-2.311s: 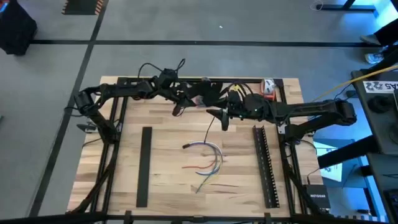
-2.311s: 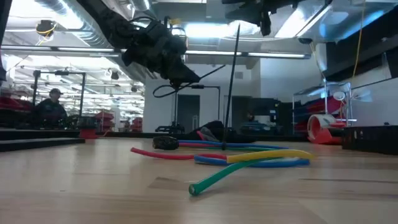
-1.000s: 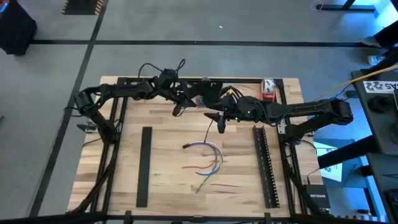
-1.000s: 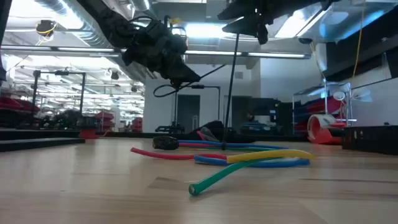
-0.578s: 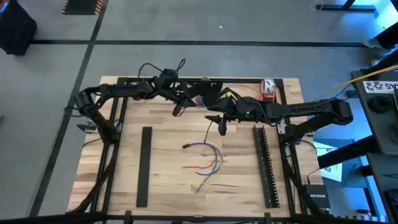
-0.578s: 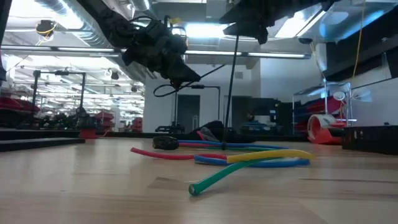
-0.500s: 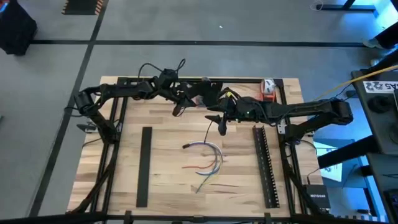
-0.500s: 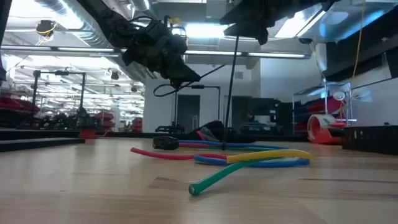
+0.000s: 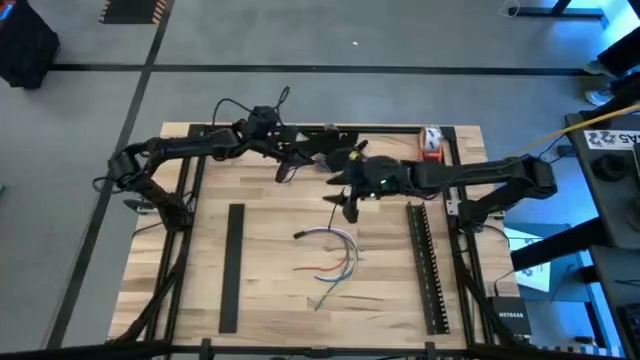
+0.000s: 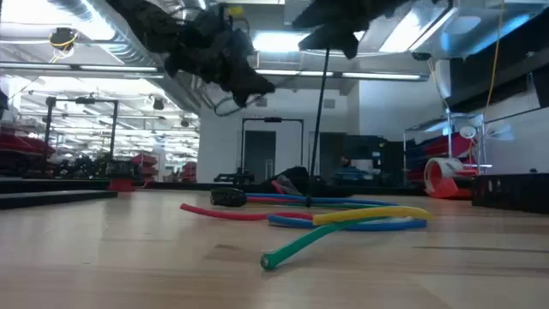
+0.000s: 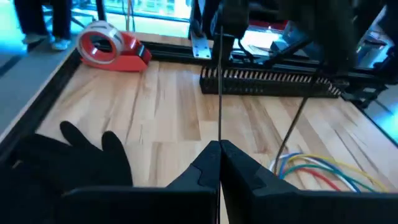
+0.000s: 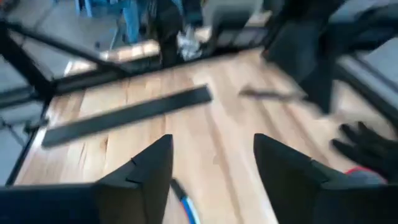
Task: Ziptie cables
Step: Wrap the cable wires with the black ziptie
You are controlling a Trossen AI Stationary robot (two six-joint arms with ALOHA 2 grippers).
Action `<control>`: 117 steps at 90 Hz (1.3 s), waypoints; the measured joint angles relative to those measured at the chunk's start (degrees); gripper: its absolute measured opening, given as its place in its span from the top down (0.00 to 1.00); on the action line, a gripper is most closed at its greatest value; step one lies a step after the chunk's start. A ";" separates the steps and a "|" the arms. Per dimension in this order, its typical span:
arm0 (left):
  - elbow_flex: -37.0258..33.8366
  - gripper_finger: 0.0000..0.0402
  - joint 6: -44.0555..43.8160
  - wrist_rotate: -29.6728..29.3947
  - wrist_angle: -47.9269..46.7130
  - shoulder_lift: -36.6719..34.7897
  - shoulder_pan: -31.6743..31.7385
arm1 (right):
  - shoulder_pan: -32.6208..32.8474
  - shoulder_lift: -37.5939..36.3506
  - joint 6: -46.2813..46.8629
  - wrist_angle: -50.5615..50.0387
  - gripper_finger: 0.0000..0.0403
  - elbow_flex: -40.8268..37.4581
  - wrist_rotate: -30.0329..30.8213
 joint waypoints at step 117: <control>-18.01 1.00 -17.98 -24.30 -5.06 -17.46 -17.50 | 0.33 15.13 -16.41 2.58 0.46 -8.01 -4.84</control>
